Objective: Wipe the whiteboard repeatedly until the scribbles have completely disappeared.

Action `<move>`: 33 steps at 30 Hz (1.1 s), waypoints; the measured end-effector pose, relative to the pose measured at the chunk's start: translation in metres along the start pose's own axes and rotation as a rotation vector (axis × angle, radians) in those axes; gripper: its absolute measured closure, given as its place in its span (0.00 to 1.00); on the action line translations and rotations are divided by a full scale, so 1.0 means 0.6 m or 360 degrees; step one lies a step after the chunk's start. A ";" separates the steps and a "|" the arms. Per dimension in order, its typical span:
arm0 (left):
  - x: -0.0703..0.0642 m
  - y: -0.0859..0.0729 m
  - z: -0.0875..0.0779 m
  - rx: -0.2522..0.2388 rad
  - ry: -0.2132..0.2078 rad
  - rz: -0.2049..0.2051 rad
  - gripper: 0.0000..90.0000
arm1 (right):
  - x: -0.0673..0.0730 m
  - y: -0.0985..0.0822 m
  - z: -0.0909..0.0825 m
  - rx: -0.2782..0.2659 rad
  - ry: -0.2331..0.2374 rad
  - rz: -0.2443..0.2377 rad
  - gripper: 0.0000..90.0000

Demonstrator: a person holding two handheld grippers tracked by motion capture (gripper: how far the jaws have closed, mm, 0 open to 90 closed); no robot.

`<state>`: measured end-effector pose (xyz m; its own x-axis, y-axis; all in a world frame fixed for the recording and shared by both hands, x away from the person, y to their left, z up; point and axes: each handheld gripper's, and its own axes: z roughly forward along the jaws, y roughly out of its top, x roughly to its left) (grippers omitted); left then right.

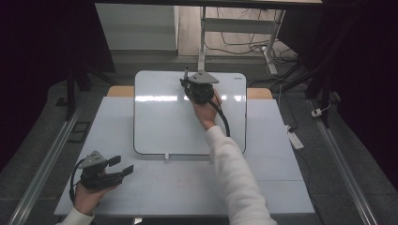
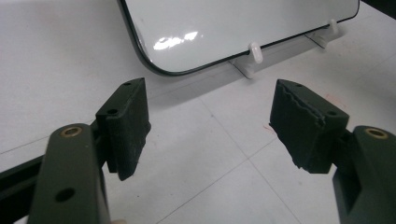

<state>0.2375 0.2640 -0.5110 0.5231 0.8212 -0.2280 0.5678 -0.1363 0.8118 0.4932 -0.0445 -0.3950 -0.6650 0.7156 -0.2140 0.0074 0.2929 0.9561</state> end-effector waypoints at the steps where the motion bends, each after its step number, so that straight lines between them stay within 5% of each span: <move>1: -0.001 0.000 -0.001 -0.0003 0.0000 0.0001 0.32 | -0.015 0.002 -0.006 -0.0015 -0.0084 0.0062 0.87; 2: -0.002 0.000 -0.002 -0.0008 -0.0001 0.0007 0.32 | -0.029 0.001 -0.011 -0.0035 -0.0125 0.0134 0.87; 4: -0.003 0.001 -0.003 -0.0016 0.0001 0.0010 0.32 | -0.036 -0.002 -0.015 -0.0033 -0.0133 0.0158 0.87; 8: -0.003 0.002 0.002 0.0005 -0.0004 0.0011 0.32 | 0.006 -0.007 -0.008 0.0019 -0.0019 -0.0009 0.87; 13: -0.004 0.001 -0.005 -0.0021 0.0005 0.0007 0.32 | -0.024 -0.012 -0.017 -0.0042 -0.0094 0.0181 0.87; 16: -0.002 0.002 -0.001 -0.0013 0.0004 -0.0002 0.32 | 0.011 -0.017 -0.008 -0.0019 0.0043 0.0136 0.86; 18: -0.003 0.001 0.001 -0.0005 0.0002 0.0005 0.32 | 0.046 -0.020 0.001 0.0021 0.0122 -0.0007 0.86; 19: -0.004 0.001 0.000 -0.0005 0.0003 0.0011 0.32 | 0.049 -0.020 0.002 0.0021 0.0119 -0.0020 0.87; 23: -0.004 0.000 -0.007 -0.0027 0.0010 0.0001 0.32 | 0.025 -0.020 -0.005 -0.0021 0.0032 0.0105 0.86; 28: -0.004 0.001 -0.003 -0.0018 0.0011 0.0001 0.32 | 0.052 -0.024 -0.003 0.0019 0.0102 -0.0015 0.86; 33: -0.005 0.000 -0.002 -0.0017 0.0008 -0.0002 0.32 | 0.000 -0.030 -0.045 0.0035 -0.0008 0.0131 0.86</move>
<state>0.2352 0.2625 -0.5097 0.5192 0.8242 -0.2261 0.5614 -0.1295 0.8173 0.4729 -0.0673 -0.4069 -0.6579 0.7408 -0.1356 0.0784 0.2464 0.9660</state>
